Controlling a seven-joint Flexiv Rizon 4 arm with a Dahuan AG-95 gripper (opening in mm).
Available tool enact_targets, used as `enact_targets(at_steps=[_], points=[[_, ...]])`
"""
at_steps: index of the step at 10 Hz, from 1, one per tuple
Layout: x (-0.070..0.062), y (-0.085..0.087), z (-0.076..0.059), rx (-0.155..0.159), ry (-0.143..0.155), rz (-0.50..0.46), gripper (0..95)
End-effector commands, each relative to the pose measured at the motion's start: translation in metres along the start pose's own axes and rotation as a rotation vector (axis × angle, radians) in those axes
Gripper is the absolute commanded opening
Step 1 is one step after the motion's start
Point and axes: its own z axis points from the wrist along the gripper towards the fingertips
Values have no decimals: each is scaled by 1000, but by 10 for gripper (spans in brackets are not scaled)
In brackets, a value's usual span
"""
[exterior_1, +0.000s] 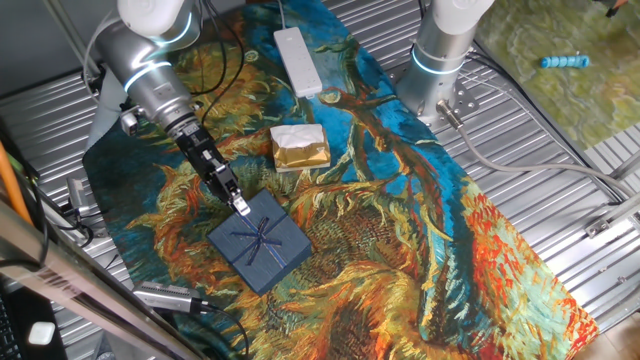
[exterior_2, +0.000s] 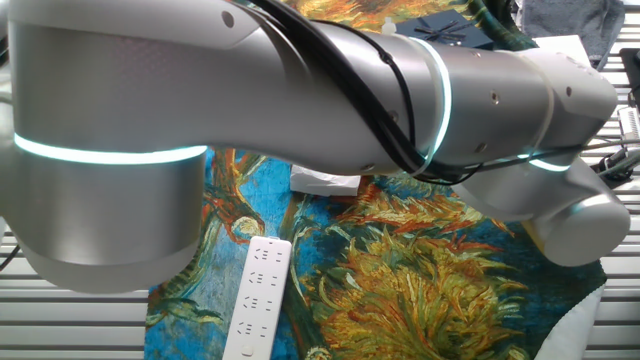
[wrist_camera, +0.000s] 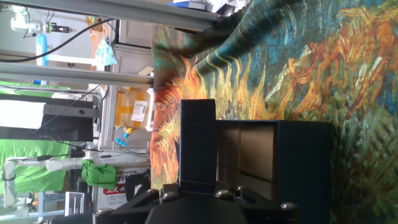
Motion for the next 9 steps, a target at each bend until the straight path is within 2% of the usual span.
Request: enact_targets(at_steps=[1,4,6,9], points=[[0,1,-1,3,2,0,0],[-1,1,-5,3,3,-1,0],[3,5,-6,-38,-4,44,0],[7,6,-5,-42,-11,46,0]])
